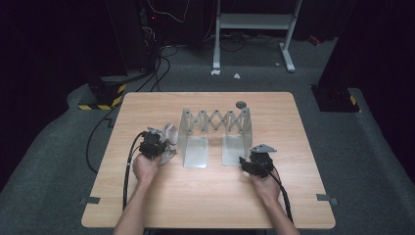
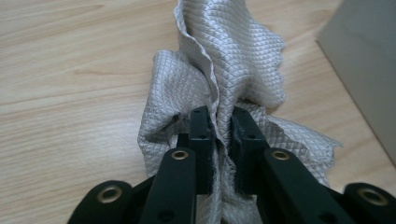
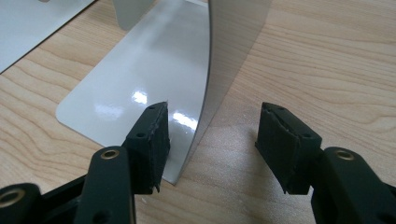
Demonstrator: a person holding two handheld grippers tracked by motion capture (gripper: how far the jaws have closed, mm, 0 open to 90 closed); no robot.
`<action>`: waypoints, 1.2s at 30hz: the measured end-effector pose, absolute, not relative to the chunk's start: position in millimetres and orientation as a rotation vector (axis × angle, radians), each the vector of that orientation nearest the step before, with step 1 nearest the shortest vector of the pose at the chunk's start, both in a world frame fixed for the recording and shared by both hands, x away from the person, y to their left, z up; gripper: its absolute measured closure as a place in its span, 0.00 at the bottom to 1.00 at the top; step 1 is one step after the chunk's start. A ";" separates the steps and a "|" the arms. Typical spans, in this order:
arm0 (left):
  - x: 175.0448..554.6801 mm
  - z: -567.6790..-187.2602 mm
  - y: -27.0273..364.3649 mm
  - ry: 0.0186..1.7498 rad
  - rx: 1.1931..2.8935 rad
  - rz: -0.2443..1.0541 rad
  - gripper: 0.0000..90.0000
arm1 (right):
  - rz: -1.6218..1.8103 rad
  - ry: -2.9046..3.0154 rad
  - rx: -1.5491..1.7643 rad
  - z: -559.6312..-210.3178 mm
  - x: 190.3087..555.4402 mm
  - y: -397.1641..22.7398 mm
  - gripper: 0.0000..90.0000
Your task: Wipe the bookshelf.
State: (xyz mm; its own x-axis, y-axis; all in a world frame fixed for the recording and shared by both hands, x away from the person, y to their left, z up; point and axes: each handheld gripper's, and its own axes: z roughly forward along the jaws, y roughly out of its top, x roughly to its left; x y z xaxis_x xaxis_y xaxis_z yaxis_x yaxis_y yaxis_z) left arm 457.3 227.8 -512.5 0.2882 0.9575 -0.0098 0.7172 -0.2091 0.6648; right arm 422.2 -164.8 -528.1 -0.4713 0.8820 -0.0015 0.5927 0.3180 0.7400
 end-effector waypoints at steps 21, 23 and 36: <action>438.1 -505.2 199.6 1.293 1.995 0.335 0.91 | 0.962 2.184 1.306 -528.1 422.2 -164.8 0.48; 437.7 -504.5 199.1 1.287 1.996 0.328 0.91 | 0.962 2.185 1.305 -528.1 422.2 -164.7 0.48; 427.1 -485.1 201.3 1.257 1.938 0.301 0.91 | 0.963 2.187 1.305 -528.1 422.1 -164.4 0.47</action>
State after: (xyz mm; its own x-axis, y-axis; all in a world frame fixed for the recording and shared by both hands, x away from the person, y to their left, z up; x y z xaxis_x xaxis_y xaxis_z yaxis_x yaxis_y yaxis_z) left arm 427.1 201.3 -485.1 0.4802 0.8516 -0.2101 0.6643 -0.1967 0.7211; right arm 422.1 -164.4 -528.1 -0.4743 0.8803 -0.0025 0.5927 0.3214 0.7385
